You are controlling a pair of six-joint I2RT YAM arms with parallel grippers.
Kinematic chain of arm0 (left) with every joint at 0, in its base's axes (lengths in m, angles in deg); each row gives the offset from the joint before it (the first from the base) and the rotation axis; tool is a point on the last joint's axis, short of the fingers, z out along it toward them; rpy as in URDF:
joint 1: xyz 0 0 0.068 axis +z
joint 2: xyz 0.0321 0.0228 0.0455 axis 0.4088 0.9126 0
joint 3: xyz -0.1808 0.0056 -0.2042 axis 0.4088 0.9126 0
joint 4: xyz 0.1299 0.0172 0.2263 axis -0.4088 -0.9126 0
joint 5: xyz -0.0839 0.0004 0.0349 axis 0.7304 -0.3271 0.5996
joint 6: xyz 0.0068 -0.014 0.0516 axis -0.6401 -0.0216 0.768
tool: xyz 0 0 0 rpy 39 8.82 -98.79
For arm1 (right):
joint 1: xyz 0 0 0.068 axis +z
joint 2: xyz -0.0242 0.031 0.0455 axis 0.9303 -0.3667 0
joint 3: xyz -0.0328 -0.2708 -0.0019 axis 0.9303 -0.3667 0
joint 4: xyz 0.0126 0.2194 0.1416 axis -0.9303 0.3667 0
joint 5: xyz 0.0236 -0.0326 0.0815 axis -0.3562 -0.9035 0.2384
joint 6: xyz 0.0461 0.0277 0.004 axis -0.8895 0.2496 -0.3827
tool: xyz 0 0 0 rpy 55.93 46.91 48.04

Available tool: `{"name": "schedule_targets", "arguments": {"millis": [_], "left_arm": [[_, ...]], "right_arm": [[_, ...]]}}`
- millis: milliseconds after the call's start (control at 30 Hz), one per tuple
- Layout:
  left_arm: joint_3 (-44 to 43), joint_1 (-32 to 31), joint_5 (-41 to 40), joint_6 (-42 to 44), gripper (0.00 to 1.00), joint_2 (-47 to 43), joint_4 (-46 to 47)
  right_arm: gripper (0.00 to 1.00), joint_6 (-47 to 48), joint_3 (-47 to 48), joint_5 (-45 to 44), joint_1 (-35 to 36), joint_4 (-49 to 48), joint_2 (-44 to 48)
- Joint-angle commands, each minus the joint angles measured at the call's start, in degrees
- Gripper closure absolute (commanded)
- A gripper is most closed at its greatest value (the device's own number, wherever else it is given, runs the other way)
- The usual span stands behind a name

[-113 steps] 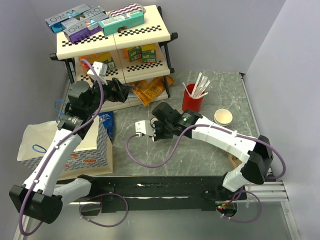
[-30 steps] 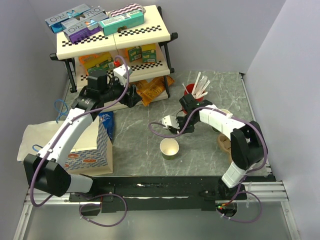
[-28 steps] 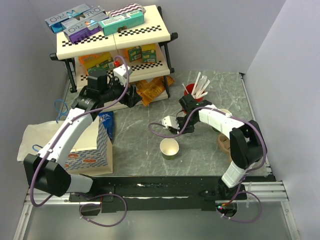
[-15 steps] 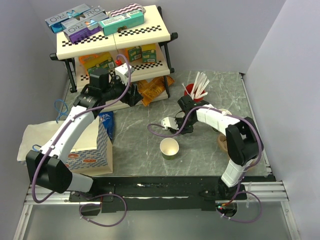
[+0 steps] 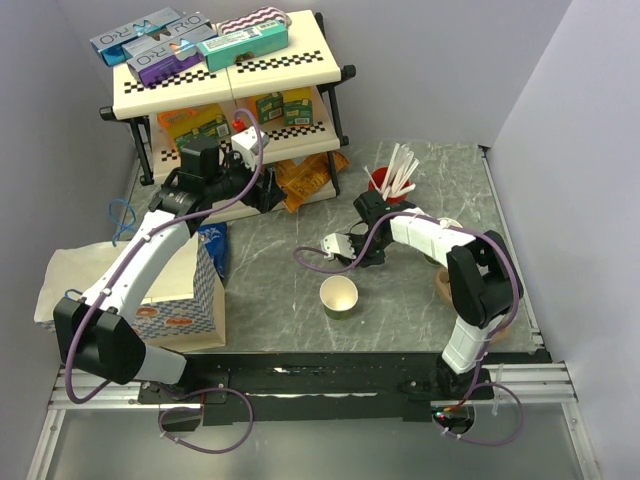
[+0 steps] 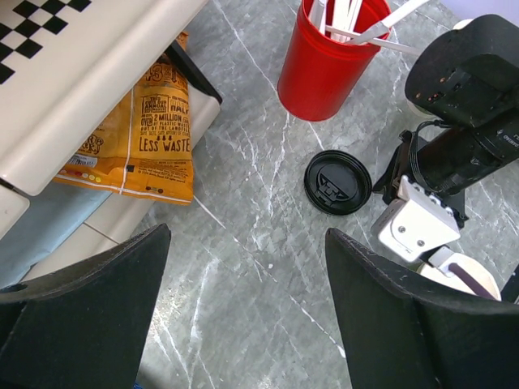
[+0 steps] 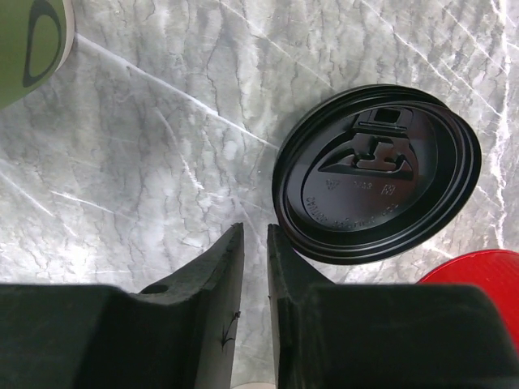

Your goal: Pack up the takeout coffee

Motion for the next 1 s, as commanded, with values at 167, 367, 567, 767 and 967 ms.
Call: {"name": "schedule_targets", "arguments": {"millis": [167, 367, 567, 767, 967], "left_arm": [[-1.9, -0.2, 0.9, -0.2, 0.16, 0.0, 1.9], [-1.6, -0.2, 0.9, -0.3, 0.16, 0.1, 2.2], [-1.8, -0.2, 1.0, -0.5, 0.16, 0.4, 2.3], [-2.0, -0.2, 1.2, -0.6, 0.16, 0.8, 2.4], [-1.8, -0.2, 1.2, -0.6, 0.16, 0.9, 2.4]], "right_arm": [[0.85, 2.0, 2.8, 1.1, -0.5, 0.2, -1.4], [1.0, 2.9, 2.8, 1.8, -0.5, 1.5, 0.0], [1.0, 3.8, 3.6, 2.5, -0.5, 2.7, 1.6], [0.71, 4.1, 2.1, 2.4, -0.5, -1.4, 3.4], [0.65, 4.1, 3.1, 1.9, -0.4, -1.8, 1.5]]}}
